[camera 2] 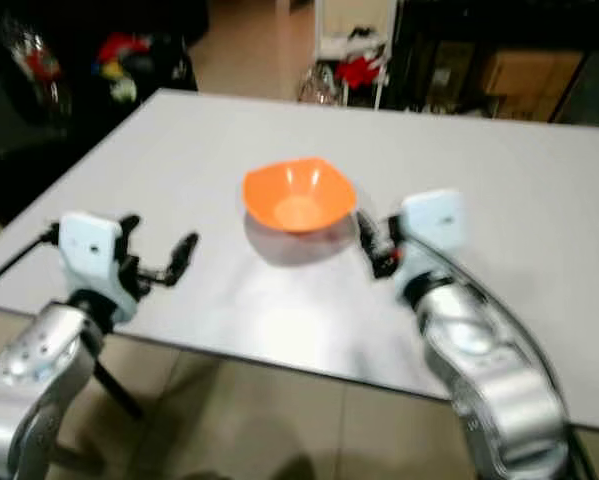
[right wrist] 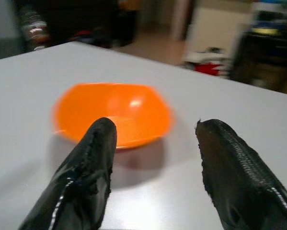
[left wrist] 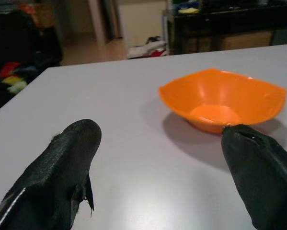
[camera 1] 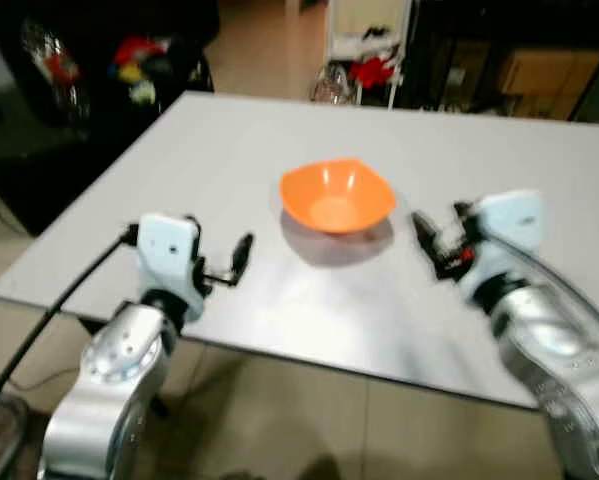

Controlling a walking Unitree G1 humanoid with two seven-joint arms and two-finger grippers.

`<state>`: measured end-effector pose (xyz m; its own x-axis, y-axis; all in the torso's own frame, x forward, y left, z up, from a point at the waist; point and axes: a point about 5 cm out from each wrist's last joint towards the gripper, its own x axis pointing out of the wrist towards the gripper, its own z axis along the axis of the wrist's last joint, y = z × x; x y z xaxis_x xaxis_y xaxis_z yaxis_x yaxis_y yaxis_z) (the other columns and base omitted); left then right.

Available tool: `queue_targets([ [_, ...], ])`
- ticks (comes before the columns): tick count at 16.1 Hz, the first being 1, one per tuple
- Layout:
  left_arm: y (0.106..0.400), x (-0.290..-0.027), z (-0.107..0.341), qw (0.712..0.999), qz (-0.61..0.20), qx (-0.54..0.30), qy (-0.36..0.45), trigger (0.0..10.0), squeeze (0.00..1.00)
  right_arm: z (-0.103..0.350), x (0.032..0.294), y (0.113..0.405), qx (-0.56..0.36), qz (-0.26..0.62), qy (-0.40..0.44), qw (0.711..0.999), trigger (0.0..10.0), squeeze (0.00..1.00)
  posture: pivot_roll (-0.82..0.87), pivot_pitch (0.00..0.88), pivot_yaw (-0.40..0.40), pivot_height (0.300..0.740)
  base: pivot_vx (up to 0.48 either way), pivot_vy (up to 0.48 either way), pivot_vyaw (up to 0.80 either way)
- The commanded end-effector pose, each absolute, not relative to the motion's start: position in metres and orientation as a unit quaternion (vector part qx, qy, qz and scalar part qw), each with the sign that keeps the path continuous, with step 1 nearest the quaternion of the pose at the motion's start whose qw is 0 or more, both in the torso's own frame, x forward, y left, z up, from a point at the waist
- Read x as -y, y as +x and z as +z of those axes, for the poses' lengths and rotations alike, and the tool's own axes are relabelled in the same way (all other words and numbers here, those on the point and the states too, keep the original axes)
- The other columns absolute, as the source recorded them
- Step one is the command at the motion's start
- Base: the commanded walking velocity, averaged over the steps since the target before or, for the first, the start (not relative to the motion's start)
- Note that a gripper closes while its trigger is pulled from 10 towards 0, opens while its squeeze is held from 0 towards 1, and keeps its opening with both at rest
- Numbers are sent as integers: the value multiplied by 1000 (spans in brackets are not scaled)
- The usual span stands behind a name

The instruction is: Setting the table

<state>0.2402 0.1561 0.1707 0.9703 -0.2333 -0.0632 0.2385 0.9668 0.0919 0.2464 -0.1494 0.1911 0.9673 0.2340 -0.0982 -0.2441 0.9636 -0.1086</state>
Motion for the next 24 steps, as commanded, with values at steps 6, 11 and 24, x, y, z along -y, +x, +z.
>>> queue_targets([
  [6, 235, -164, 176, 997, -69, -21, 22, 10000, 0, 192, 135, 242, -28, 180, -41, 982, 10000, 1000, 1, 0, 32, 740, 0, 0, 667],
  [11, 235, -171, 175, 999, -38, -24, 24, 10000, 1000, 195, 139, 243, -7, 170, -58, 984, 10000, 1000, 3, 0, 44, 740, 0, 0, 800],
  [24, 246, -157, 176, 997, -67, -2, 33, 10000, 1000, 203, 156, 248, 22, 103, -54, 993, 10000, 1000, -46, 0, 75, 740, 0, 0, 800],
])
